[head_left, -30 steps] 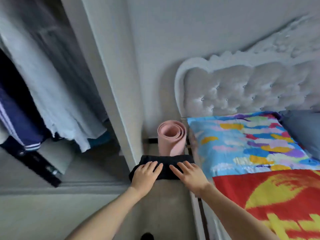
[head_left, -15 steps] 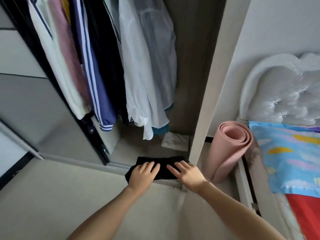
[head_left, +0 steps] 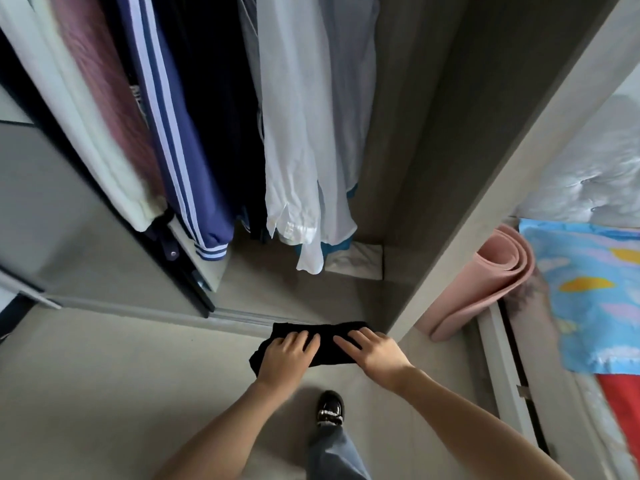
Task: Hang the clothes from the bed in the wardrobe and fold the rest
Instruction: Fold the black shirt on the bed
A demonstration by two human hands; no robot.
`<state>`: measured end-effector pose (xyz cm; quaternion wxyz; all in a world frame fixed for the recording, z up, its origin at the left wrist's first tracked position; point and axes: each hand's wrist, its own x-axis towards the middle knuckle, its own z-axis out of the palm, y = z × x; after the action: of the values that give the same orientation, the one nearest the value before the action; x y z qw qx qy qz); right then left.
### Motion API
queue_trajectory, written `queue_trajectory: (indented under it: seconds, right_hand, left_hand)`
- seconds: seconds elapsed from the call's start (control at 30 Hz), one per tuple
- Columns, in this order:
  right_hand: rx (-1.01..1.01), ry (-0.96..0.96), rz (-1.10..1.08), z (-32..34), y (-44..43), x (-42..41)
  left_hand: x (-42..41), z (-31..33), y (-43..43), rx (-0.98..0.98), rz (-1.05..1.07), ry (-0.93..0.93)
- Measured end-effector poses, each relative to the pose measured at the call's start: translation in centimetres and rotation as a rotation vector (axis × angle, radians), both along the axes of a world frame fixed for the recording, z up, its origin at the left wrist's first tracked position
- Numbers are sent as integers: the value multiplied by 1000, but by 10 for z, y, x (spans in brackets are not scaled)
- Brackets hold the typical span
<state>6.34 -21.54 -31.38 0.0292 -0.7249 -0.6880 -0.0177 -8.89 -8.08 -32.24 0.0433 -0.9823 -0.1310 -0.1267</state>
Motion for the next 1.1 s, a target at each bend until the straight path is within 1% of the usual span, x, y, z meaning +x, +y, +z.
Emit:
queue_trajectory:
  seconds: [0.2, 0.37, 0.5, 0.6, 0.67, 0.7, 0.77, 0.8, 0.87, 0.9, 0.93, 1.0, 1.03, 1.07, 1.1]
  right_hand:
    - [-48, 73, -53, -32, 40, 33]
    - [-43, 80, -92, -85, 77, 78]
    - [-81, 95, -182, -152, 94, 94]
    - [-100, 67, -214, -215, 106, 102]
    - [-74, 26, -240, -258, 117, 115]
    - [-45, 1, -253, -278, 126, 126]
    - [5, -76, -279, -318, 144, 154]
    - [59, -149, -294, -339, 152, 170]
    - [150, -236, -356, -392, 163, 199]
    - [125, -248, -414, -427, 168, 212]
    - [91, -249, -488, -453, 171, 221]
    - [-1, -216, -674, -509, 170, 234]
    - [-76, -172, -765, -537, 167, 238]
    - [-186, -91, -810, -567, 163, 243]
    - [-306, -7, -800, -593, 159, 245]
  left_hand:
    - [38, -22, 39, -3, 2, 69]
    - [90, -71, 80, -7, -49, 119]
    - [120, -137, 104, -91, -79, 234]
    - [139, -196, 121, -80, -114, 275]
    - [156, -237, 137, -49, -153, 303]
    - [169, -257, 146, -11, -169, 298]
    - [198, -301, 166, 58, -202, 227]
    - [213, -325, 175, 84, -215, 176]
    - [244, -378, 187, 107, -215, 123]
    - [262, -414, 190, 106, -232, 118]
    - [274, -440, 192, 71, -219, 159]
    - [297, -509, 200, 6, -147, 359]
    - [303, -546, 206, -32, -95, 472]
    - [304, -576, 210, -68, -59, 602]
    - [304, -602, 211, -124, -25, 706]
